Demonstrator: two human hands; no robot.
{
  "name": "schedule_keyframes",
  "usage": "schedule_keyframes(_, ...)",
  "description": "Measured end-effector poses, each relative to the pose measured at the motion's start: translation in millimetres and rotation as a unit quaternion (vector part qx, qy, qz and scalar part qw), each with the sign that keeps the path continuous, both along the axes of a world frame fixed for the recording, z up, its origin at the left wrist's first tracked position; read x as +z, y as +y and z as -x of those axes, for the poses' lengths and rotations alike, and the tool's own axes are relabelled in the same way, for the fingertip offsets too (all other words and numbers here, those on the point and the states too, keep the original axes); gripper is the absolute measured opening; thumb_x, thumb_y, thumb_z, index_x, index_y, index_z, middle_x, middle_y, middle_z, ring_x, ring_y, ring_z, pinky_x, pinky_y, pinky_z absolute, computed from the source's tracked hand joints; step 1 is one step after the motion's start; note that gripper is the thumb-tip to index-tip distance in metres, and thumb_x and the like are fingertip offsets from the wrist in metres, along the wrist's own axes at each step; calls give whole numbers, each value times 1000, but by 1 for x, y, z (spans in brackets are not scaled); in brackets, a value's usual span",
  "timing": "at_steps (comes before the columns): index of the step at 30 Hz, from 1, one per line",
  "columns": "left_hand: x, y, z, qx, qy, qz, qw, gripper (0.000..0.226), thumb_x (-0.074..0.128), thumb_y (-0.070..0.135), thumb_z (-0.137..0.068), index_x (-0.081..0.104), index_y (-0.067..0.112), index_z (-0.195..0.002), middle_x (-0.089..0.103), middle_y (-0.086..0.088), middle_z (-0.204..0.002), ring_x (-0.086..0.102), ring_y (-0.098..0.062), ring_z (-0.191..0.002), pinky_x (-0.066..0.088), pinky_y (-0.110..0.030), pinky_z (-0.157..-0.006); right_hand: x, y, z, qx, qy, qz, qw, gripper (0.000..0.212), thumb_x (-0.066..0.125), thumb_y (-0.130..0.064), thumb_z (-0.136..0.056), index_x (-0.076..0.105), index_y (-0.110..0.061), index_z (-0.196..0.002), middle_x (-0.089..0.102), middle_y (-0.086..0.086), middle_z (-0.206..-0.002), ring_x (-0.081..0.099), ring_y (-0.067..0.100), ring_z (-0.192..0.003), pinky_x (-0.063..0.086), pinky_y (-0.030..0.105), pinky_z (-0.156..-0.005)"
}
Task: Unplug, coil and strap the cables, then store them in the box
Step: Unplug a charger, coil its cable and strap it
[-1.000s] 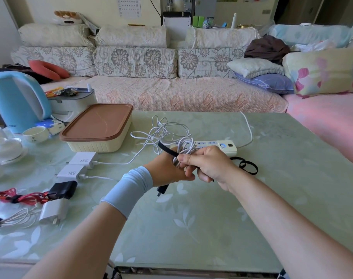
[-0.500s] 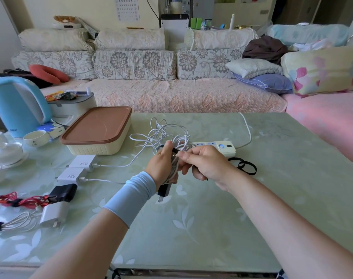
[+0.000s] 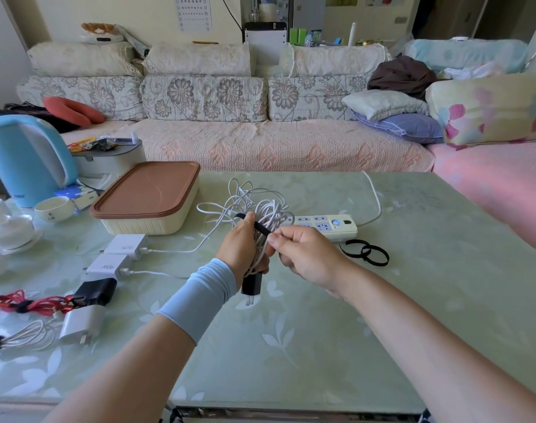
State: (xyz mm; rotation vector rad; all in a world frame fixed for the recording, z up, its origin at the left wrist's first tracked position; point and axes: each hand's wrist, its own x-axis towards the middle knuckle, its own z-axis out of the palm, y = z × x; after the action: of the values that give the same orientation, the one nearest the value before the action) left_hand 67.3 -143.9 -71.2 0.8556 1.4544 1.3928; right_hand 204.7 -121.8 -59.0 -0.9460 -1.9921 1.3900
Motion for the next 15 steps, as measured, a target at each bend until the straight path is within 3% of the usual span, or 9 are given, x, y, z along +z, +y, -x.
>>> schedule_keyframes(4,-1,3,4,35,4,-6,999,46,31,41,-102,37,11,-67,39,-3,-40,33,-19,-31,35,-27,-46,-2,-3,5,-43,-35,-97,994,33,55,-29,-99,58,-11,-71,33,-13,-50,27,6,-49,25,24,-51)
schedule_keyframes(8,-3,4,0,37,-28,-5,999,47,32,45,-101,41,13,-68,41,-4,-39,40,-21,-33,38,-28,-51,-2,-2,9,-92,-24,-123,988,33,65,-33,-93,67,-13,-67,38,-12,-45,29,6,-47,24,25,-50)
schedule_keyframes(13,-10,4,-5,21,-65,8,998,44,37,44,-99,54,7,-82,50,-12,-56,49,-26,-41,42,-27,-48,0,-5,14,-185,-35,-159,969,46,68,-38,-88,50,-16,-51,43,-13,-36,38,7,-39,24,20,-43)
schedule_keyframes(15,-11,5,-6,26,-65,11,997,47,35,43,-98,50,6,-75,44,-12,-52,45,-24,-38,38,-27,-49,-2,-6,18,-200,-69,-191,959,47,67,-44,-86,48,-17,-53,45,-12,-38,41,8,-43,28,25,-46)
